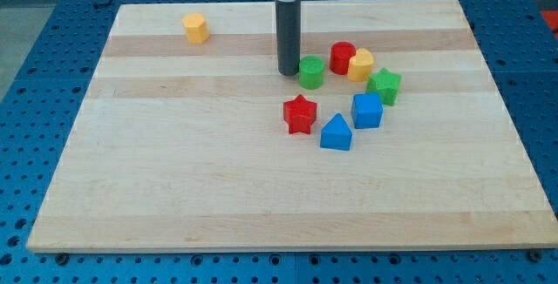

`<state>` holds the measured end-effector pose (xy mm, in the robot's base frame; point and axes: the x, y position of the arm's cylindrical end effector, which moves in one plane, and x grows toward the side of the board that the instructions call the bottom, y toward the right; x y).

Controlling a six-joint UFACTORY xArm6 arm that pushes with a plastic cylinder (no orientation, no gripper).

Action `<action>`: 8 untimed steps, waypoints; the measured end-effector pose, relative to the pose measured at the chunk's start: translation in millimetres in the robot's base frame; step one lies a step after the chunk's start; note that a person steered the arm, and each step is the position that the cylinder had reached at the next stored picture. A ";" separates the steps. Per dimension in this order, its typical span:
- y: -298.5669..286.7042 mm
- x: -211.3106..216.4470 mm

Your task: Push yellow hexagon towards down

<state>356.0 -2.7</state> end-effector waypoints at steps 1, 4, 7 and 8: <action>-1.0 -0.6; -3.9 -66.8; -48.4 -128.5; -80.8 -156.5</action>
<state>199.5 -83.4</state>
